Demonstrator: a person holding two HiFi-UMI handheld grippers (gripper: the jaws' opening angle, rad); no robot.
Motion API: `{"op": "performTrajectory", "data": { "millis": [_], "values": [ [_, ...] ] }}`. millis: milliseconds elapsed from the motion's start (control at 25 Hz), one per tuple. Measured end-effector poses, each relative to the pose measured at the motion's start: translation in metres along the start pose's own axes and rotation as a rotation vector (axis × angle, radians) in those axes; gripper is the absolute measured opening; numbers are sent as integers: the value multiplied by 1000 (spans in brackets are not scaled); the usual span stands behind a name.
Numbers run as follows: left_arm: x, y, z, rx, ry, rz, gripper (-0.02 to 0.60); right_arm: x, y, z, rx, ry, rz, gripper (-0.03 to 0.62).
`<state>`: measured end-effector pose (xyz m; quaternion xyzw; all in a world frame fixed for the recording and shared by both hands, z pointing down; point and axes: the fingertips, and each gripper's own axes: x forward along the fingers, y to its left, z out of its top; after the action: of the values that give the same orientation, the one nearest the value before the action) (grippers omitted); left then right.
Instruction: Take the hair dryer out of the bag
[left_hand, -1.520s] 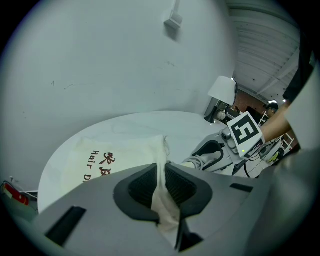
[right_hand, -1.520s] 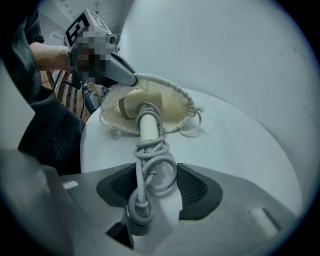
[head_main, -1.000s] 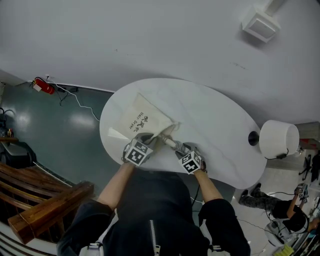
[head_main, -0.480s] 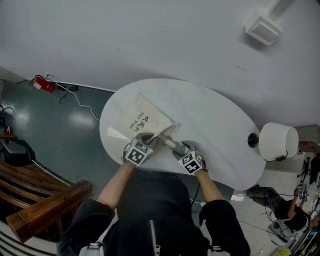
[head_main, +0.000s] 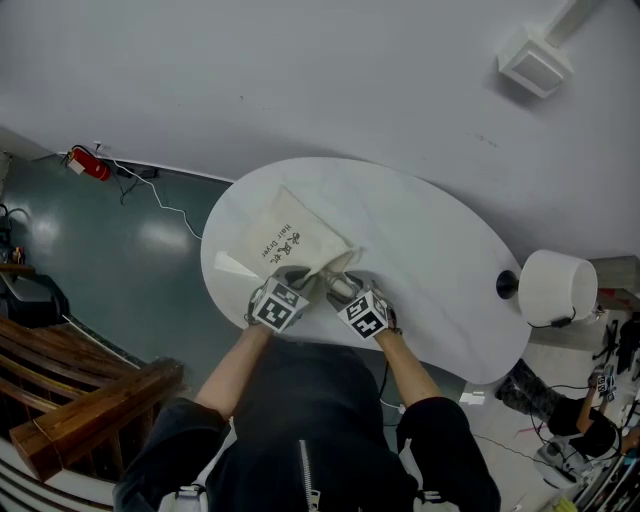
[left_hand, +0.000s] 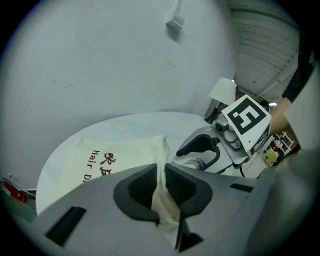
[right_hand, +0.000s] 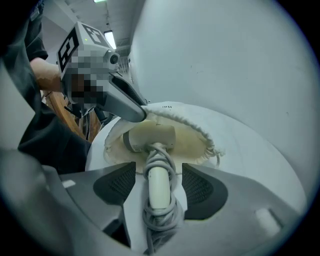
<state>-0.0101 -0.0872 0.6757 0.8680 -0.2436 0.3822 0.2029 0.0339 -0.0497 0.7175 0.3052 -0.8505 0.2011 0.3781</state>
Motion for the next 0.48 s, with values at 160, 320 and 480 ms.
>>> {"op": "performTrajectory", "data": {
  "millis": [160, 320, 480],
  "values": [
    [1, 1, 0, 4, -12, 0, 52, 8, -1, 5, -10, 19, 1, 284],
    [0, 1, 0, 0, -11, 0, 52, 15, -2, 8, -12, 35, 1, 285],
    [1, 1, 1, -6, -6, -2, 52, 25, -1, 7, -18, 63, 7, 285]
  ]
}}
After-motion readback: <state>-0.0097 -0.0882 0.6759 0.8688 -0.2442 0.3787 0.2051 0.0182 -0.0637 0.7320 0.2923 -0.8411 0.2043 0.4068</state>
